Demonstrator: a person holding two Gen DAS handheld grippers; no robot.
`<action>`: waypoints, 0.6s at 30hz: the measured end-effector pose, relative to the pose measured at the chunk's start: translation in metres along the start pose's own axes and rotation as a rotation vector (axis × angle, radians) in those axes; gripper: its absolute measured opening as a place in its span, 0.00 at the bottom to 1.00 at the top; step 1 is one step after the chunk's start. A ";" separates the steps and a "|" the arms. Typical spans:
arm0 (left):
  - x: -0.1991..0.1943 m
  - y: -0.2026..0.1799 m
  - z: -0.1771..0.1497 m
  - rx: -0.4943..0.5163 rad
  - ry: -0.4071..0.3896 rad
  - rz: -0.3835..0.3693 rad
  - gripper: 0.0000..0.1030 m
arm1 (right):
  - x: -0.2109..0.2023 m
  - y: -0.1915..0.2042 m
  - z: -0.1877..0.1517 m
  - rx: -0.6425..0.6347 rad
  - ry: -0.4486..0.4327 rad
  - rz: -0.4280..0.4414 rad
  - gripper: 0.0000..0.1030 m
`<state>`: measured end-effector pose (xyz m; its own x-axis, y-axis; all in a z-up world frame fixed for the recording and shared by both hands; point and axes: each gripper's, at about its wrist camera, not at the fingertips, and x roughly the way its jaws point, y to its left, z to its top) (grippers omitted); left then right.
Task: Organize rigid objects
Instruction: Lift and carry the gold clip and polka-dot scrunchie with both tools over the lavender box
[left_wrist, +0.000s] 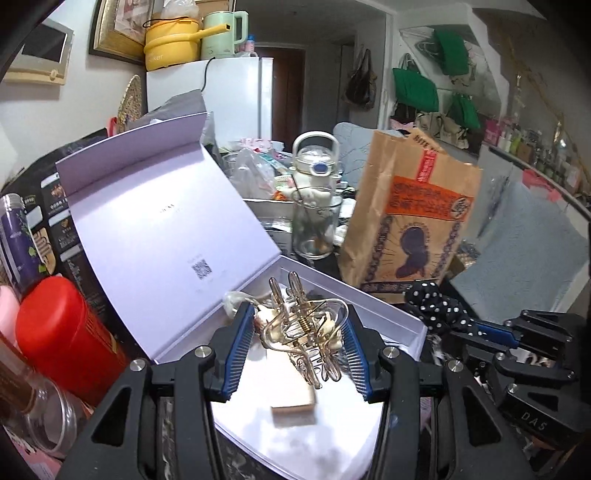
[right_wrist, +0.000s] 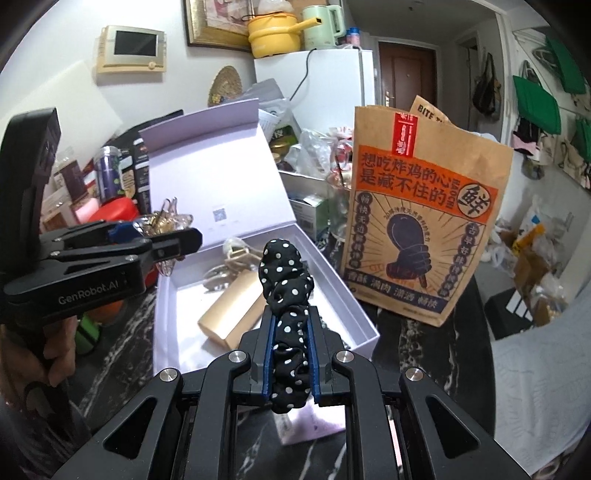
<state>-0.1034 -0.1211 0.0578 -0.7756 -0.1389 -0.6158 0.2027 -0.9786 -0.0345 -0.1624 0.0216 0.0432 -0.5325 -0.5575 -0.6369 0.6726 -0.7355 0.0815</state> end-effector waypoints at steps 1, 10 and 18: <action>0.003 0.000 0.001 0.007 0.004 0.010 0.46 | 0.003 0.000 0.000 -0.001 0.002 -0.002 0.15; 0.026 0.011 0.008 0.009 0.025 0.031 0.46 | 0.021 -0.004 0.009 -0.001 0.016 -0.011 0.15; 0.049 0.021 0.003 0.008 0.082 0.050 0.46 | 0.039 -0.009 0.011 0.033 0.039 -0.012 0.15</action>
<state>-0.1387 -0.1487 0.0297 -0.7132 -0.1750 -0.6788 0.2346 -0.9721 0.0041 -0.1949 0.0028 0.0258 -0.5192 -0.5335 -0.6677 0.6487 -0.7546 0.0984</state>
